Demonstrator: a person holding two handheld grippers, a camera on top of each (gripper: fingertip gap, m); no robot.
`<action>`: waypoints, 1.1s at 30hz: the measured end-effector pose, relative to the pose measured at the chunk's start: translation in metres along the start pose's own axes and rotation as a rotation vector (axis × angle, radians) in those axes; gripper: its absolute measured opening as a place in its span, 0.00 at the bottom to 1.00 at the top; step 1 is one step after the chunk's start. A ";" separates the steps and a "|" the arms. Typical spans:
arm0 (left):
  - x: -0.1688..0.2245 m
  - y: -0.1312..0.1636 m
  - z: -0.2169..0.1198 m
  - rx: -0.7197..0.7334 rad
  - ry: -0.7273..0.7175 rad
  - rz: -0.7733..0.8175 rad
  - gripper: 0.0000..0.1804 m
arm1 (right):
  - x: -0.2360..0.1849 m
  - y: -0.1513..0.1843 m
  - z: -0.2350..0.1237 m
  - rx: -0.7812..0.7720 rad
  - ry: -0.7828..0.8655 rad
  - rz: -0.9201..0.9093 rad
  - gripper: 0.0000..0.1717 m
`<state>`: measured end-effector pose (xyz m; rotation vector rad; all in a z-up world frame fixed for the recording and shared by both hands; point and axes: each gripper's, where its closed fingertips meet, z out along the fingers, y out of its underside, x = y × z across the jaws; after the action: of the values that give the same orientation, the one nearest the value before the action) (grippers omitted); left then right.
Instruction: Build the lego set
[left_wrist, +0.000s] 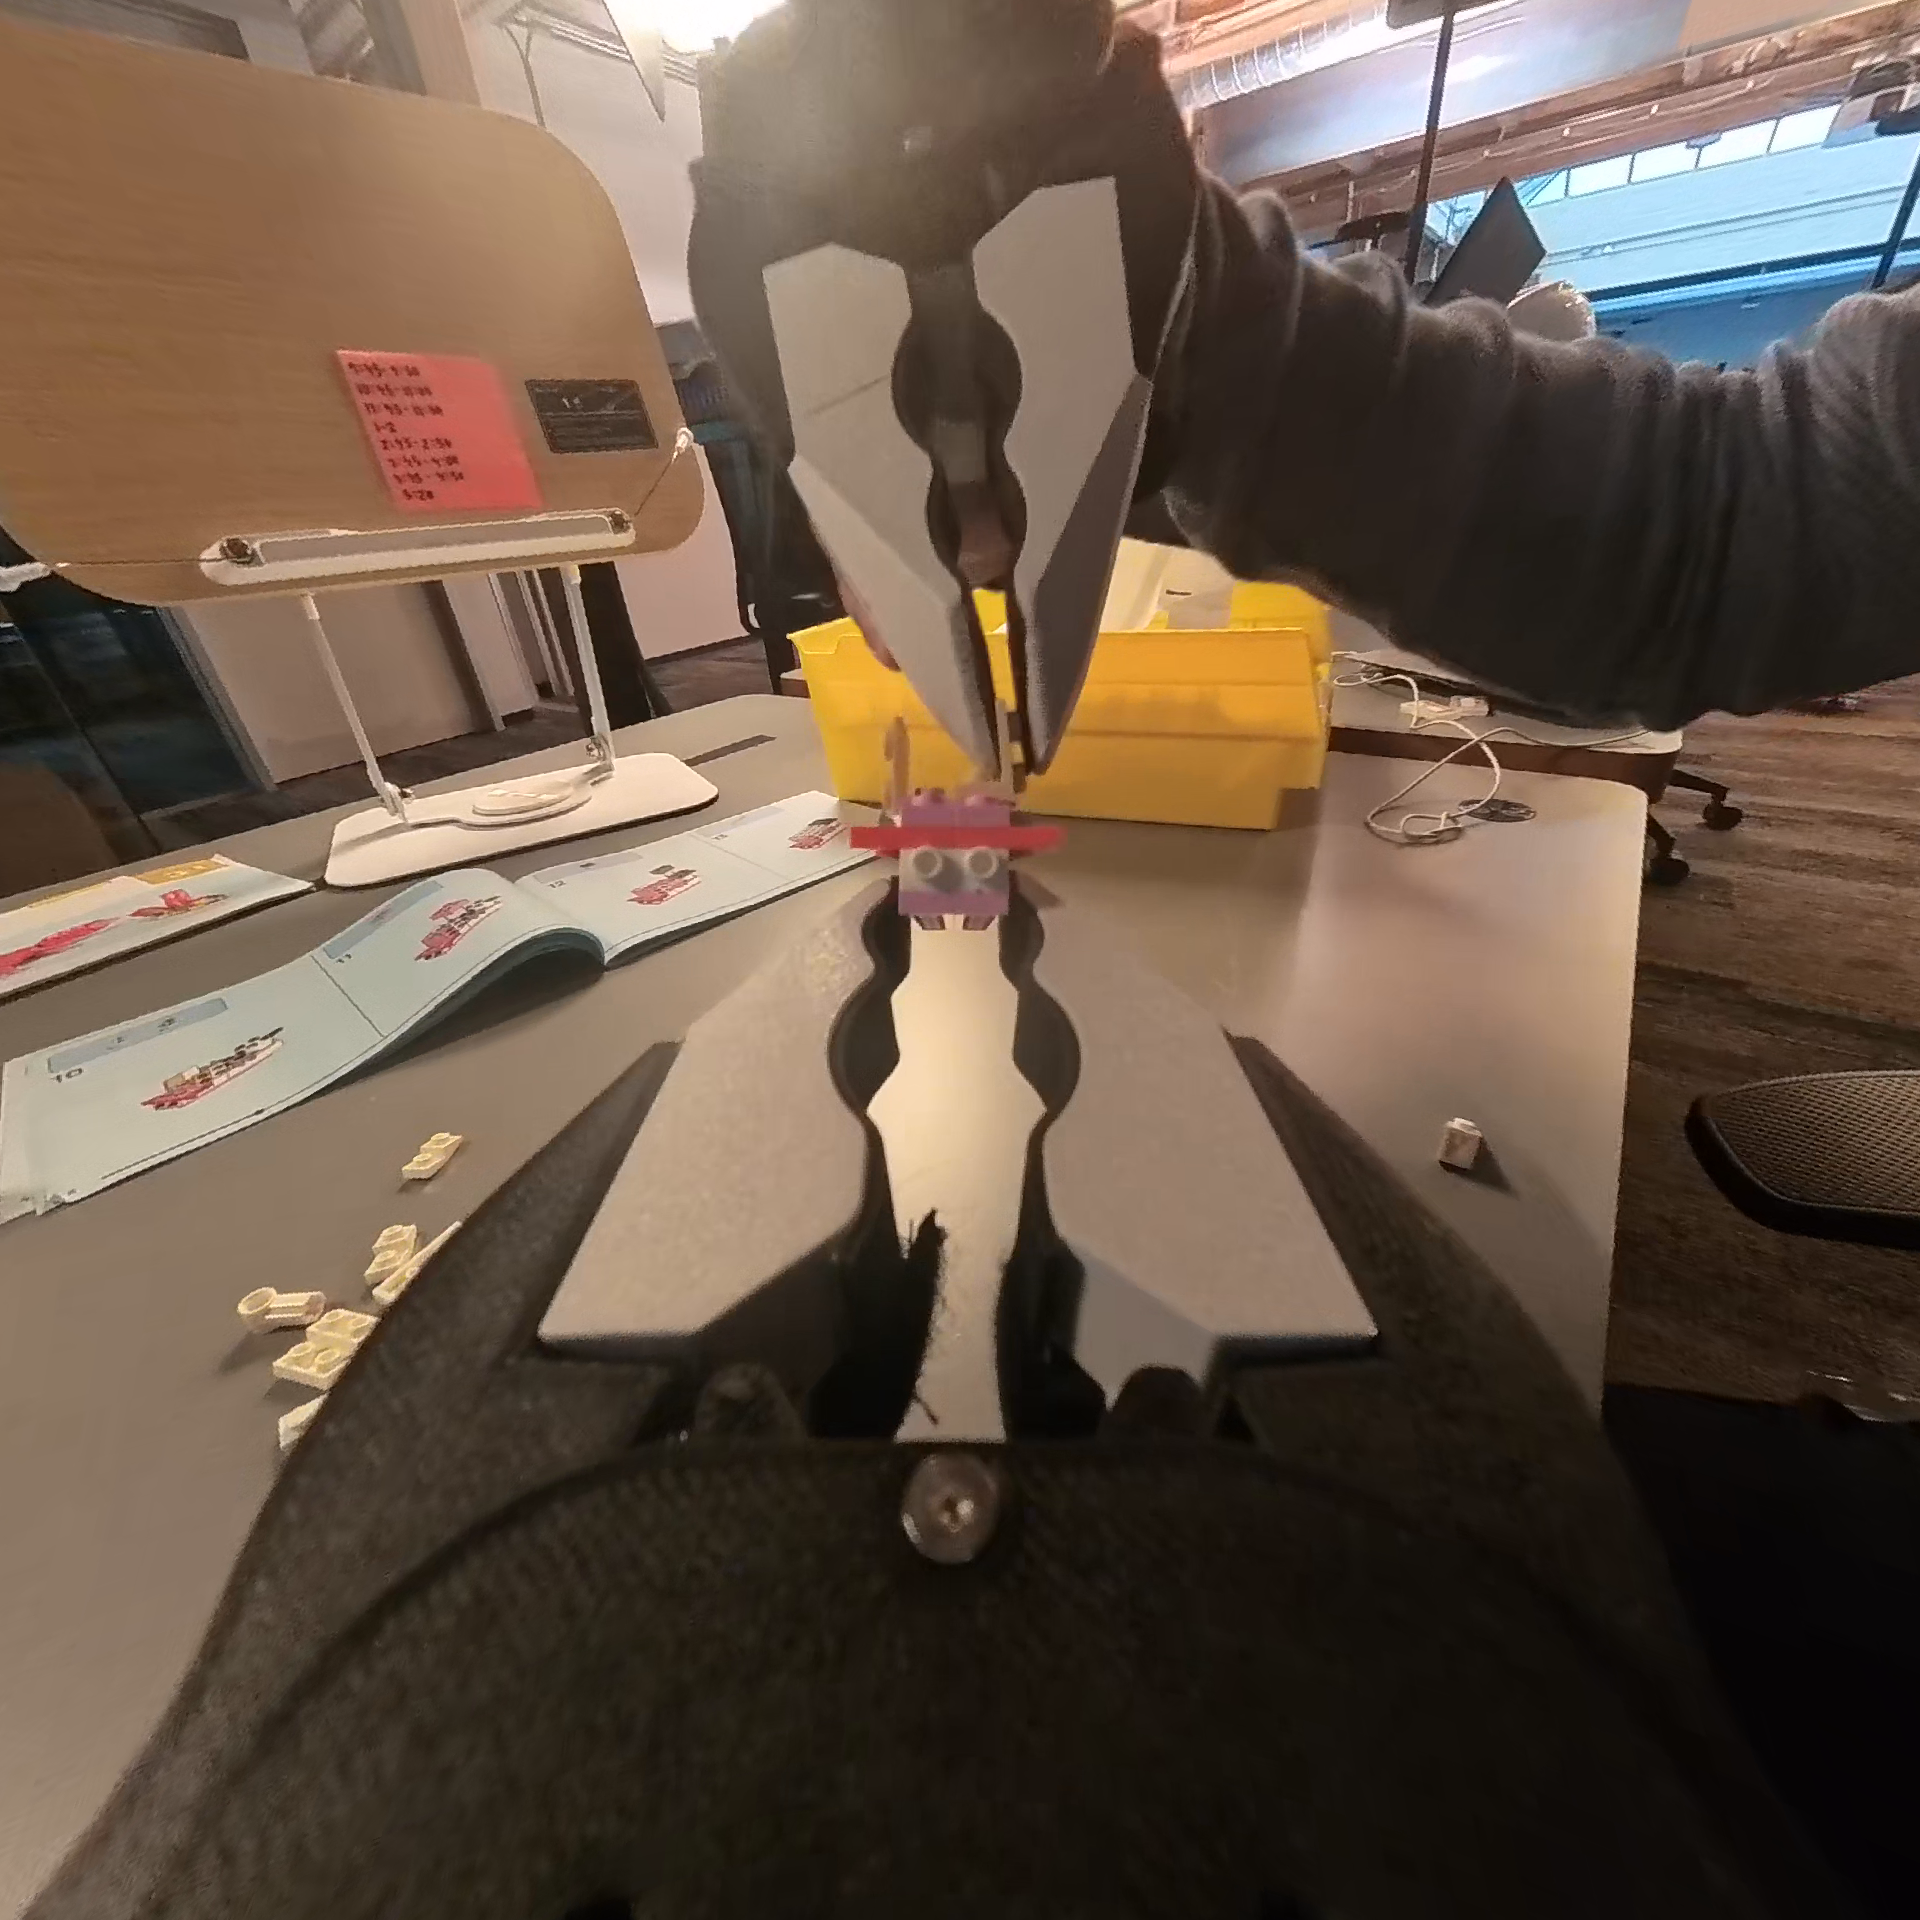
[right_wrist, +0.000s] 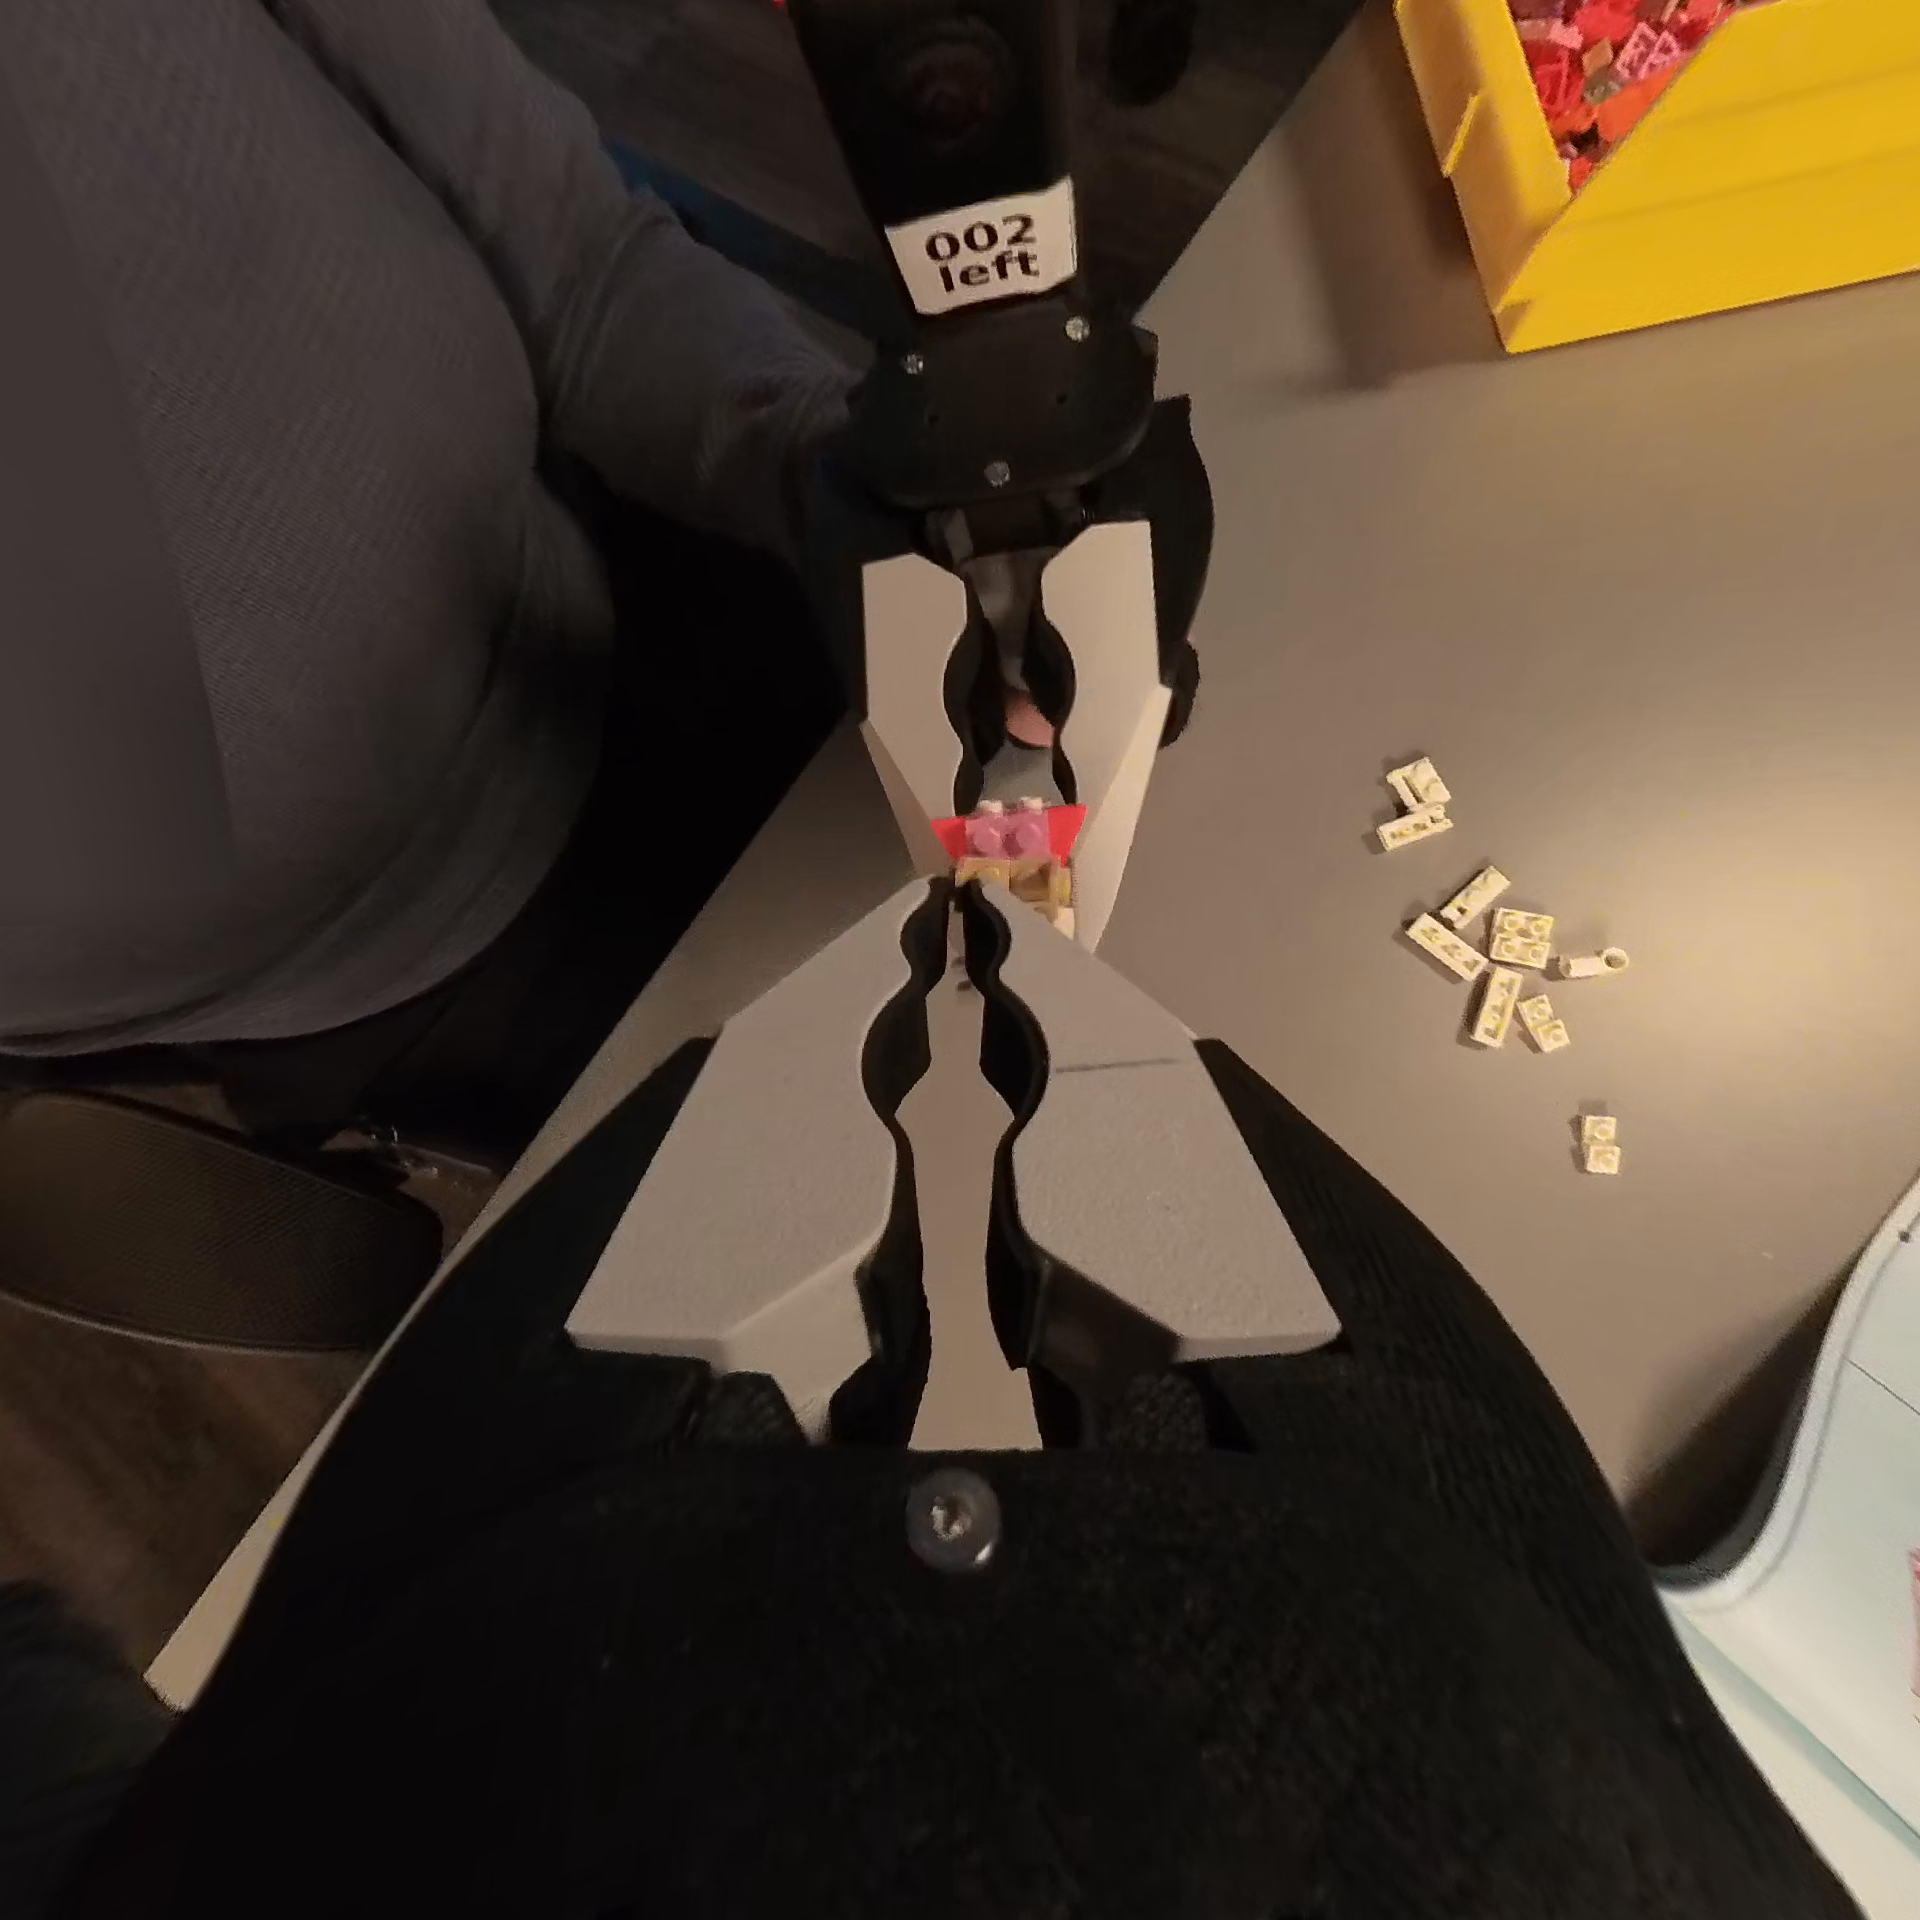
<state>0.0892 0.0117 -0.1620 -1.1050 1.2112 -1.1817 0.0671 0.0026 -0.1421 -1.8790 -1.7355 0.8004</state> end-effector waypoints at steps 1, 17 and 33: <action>0.000 -0.001 0.000 0.005 -0.002 0.000 0.08 | 0.000 0.002 0.000 -0.017 0.005 0.003 0.01; -0.009 0.001 0.000 -0.008 -0.049 -0.034 0.08 | 0.009 0.000 0.004 -0.065 0.151 -0.015 0.01; -0.013 0.010 0.006 -0.078 -0.059 -0.060 0.08 | 0.017 0.008 0.003 -0.038 0.375 -0.143 0.01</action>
<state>0.0958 0.0251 -0.1708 -1.2335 1.1949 -1.1474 0.0718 0.0181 -0.1519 -1.7678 -1.6299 0.3359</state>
